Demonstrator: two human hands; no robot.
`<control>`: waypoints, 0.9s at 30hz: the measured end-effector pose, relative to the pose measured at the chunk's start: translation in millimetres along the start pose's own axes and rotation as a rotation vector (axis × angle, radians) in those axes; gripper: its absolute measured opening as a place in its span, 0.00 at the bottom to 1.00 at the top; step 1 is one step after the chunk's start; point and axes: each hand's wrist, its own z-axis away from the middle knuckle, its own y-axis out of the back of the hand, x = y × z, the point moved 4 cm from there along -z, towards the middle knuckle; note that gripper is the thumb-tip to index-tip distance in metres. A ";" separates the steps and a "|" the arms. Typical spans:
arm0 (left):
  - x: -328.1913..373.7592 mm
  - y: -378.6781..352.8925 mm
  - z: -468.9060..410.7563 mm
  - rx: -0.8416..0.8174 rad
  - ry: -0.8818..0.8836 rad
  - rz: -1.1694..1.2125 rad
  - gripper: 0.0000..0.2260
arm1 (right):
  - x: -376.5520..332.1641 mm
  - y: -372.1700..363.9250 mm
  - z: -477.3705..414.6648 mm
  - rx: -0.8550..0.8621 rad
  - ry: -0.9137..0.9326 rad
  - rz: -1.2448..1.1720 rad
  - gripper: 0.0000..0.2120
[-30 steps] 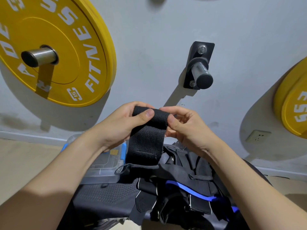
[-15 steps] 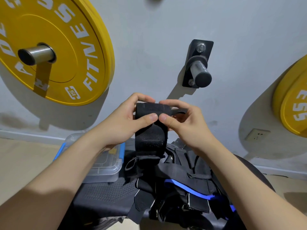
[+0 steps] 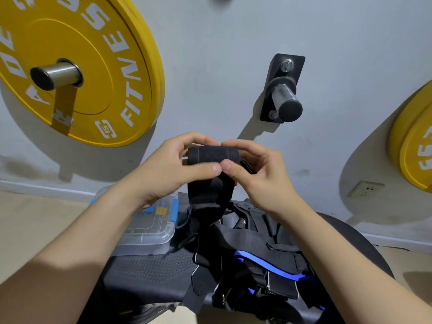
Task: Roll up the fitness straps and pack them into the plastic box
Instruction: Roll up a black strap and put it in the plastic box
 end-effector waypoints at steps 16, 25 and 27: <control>6.1 6.9 -0.7 0.219 -0.173 0.028 0.21 | 23.2 -17.8 3.3 -0.254 -0.359 -0.078 0.26; 12.0 11.1 -0.5 0.220 -0.264 0.004 0.23 | 28.2 -29.4 2.3 -0.021 -0.481 -0.128 0.09; 12.7 10.8 -0.7 0.199 -0.293 -0.080 0.23 | 27.3 -36.5 3.0 -0.020 -0.556 -0.228 0.13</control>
